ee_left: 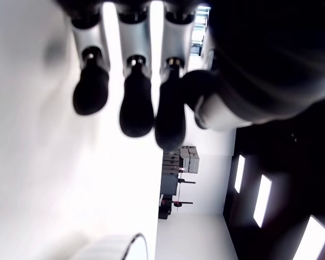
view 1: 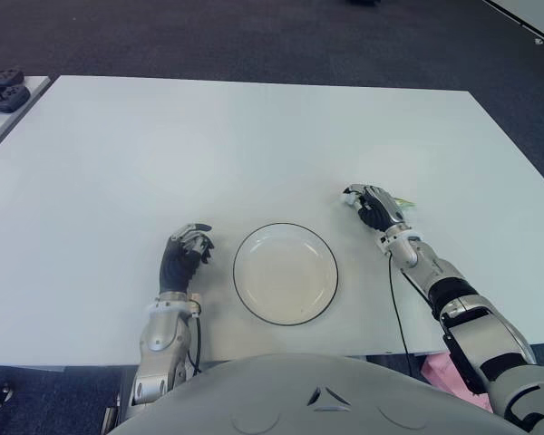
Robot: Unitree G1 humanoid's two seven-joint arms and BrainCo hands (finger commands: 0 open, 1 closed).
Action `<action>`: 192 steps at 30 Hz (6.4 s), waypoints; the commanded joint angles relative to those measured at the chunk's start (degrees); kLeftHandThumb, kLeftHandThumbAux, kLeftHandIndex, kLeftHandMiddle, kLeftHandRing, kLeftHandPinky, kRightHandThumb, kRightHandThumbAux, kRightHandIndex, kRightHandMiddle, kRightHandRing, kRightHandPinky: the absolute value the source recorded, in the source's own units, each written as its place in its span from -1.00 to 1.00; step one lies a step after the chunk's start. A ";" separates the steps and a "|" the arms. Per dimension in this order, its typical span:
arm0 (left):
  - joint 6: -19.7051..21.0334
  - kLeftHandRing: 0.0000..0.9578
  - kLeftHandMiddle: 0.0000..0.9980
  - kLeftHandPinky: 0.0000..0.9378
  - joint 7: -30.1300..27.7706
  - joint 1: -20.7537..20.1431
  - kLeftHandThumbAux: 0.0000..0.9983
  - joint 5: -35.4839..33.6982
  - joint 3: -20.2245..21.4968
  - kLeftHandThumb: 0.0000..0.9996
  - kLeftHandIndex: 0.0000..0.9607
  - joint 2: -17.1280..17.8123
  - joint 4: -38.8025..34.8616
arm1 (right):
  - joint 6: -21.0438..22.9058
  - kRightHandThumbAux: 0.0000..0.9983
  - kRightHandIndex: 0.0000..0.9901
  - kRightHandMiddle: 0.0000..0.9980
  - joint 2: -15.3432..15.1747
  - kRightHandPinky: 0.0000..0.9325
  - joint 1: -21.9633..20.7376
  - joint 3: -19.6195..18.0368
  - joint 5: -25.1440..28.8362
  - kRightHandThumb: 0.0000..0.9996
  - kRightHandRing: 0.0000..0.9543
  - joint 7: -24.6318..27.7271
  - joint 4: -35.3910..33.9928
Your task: Put the toothpaste on the table into the plate.
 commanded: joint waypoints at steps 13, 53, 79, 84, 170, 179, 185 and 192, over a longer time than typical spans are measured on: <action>0.73 0.50 0.46 0.51 0.44 0.10 0.44 0.03 -0.05 0.41 -0.10 -0.16 2.71 | 5.49 0.34 -0.14 -0.21 -0.10 0.18 8.20 -8.54 5.27 1.00 0.01 7.14 -22.04; 0.75 0.47 0.43 0.47 0.57 -0.94 0.44 -0.16 -0.30 0.41 -0.10 -0.84 3.66 | -2.66 0.34 -0.23 -0.13 5.27 0.15 22.18 -6.49 9.10 1.00 0.02 19.77 -52.87; 0.51 0.51 0.46 0.54 1.05 -0.90 0.44 0.45 -0.76 0.41 -0.10 -1.16 3.85 | -1.16 0.34 -0.26 -0.12 5.74 0.21 23.20 -0.69 6.26 1.00 0.05 30.47 -54.35; 0.32 0.49 0.44 0.49 0.96 -0.93 0.44 0.35 -0.61 0.41 -0.10 -1.29 4.17 | -0.96 0.34 -0.26 -0.13 5.50 0.20 23.78 0.45 7.21 1.00 0.04 32.15 -53.01; -0.73 0.50 0.46 0.52 0.14 -2.19 0.45 -0.11 0.20 0.41 -0.10 0.02 5.95 | 14.91 0.46 -0.16 -0.14 24.37 -0.05 29.38 -17.09 46.17 0.36 -0.10 29.25 -52.83; -0.25 0.49 0.44 0.49 0.18 -2.38 0.44 -0.42 0.22 0.41 -0.10 0.22 5.93 | 20.87 0.46 -0.16 -0.12 28.76 -0.01 31.61 -20.34 52.49 0.37 -0.08 27.74 -54.84; -0.07 0.49 0.45 0.50 0.44 -2.30 0.44 -0.28 0.10 0.41 -0.10 0.13 5.66 | 23.40 0.46 -0.16 -0.12 30.32 -0.01 32.33 -22.61 54.30 0.38 -0.06 27.49 -53.31; 0.98 0.48 0.44 0.48 1.17 -2.41 0.44 0.16 0.26 0.41 -0.10 -0.04 5.33 | 24.81 0.46 -0.15 -0.10 32.00 0.01 33.26 -23.40 50.88 0.39 -0.05 24.09 -52.71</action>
